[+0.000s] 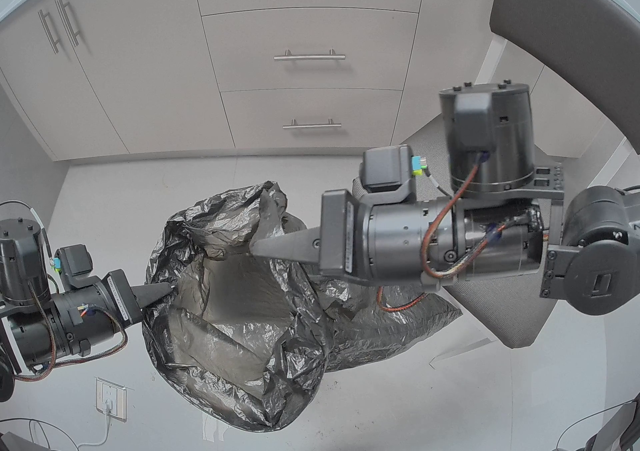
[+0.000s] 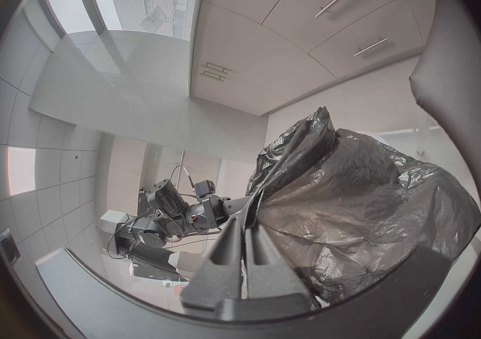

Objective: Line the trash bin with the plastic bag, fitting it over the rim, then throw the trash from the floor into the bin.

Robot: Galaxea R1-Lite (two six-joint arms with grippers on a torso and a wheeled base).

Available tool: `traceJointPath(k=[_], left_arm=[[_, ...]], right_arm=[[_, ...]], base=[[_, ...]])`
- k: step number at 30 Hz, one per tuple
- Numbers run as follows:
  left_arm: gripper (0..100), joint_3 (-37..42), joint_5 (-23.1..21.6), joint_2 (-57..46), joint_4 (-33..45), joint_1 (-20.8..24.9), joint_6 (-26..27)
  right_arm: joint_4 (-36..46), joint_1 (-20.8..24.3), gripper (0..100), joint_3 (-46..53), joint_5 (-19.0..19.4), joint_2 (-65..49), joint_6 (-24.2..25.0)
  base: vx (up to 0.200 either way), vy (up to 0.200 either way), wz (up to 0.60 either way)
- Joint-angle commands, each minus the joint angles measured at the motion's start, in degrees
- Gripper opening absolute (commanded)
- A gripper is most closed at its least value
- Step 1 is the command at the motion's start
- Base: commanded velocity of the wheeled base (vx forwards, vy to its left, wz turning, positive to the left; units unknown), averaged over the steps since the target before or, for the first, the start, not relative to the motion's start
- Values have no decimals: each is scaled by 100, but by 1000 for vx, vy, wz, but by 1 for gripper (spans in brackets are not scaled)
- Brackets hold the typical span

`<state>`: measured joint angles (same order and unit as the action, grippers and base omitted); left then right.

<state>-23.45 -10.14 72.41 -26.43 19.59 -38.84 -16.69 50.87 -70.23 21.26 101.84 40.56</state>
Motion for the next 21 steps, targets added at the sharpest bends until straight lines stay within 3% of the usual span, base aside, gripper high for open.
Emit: traceJointPath(k=[1,5,12,19,21], left_arm=[[0,43,-23,273,-47,-219,34],[0,16,-23,440,-55,-412,34],[0,104,4,370,-29,-456,34],[0,78,-5,555,-82,-693,228],[0,34,12,669,-82,-711,395]], right_arm=[[315,63,0,-456,-8,424,-22],[764,186,0,-905,-8,565,-39],[834,485,0,-1028,-25,688,-57],[852,415,0,-1186,-43,1075,-391],[852,415,0,-1204,-113,1189,-716]], base=[[0,0,0],[0,0,0],[0,0,0],[0,0,0],[0,0,0]])
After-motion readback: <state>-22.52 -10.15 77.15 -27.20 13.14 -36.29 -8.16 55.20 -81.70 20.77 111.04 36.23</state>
